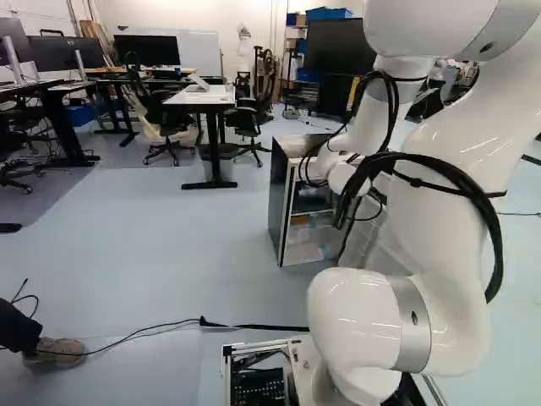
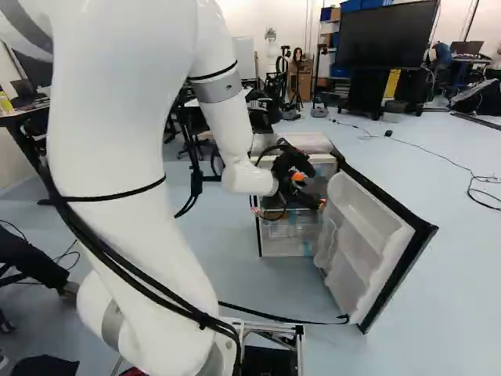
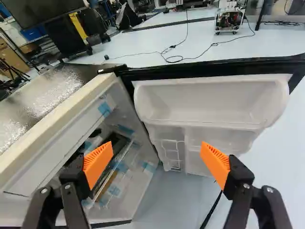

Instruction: Open the fridge door

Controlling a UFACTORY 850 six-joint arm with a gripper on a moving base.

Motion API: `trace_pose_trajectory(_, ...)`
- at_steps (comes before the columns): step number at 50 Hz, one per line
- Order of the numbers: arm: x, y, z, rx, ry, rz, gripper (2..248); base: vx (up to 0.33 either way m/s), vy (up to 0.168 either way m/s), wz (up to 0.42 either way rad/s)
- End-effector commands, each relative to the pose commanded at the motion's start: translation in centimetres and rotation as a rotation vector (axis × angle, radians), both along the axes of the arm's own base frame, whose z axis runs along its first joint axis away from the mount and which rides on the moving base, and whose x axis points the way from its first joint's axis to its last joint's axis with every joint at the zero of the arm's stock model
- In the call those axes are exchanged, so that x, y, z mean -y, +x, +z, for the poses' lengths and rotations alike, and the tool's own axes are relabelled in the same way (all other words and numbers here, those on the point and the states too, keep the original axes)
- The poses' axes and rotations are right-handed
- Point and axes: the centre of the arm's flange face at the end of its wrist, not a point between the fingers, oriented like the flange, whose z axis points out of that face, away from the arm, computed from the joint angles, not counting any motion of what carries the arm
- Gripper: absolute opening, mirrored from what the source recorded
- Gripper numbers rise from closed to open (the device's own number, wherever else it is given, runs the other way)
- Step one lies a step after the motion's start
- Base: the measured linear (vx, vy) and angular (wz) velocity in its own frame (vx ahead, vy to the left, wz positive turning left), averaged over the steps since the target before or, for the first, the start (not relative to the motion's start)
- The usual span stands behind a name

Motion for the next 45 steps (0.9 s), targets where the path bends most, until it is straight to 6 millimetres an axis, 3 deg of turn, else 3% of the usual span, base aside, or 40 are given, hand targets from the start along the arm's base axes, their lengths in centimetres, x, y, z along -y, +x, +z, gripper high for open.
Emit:
trace_pose_trajectory(22,-2.4,-1.0,0.9,0.002,-0.032,0.128,247,0.0,0.0,0.0)
trace_pose_trajectory(45,-6.2,-3.0,2.0,0.009,-0.086,0.341,247,0.0,0.0,0.0)
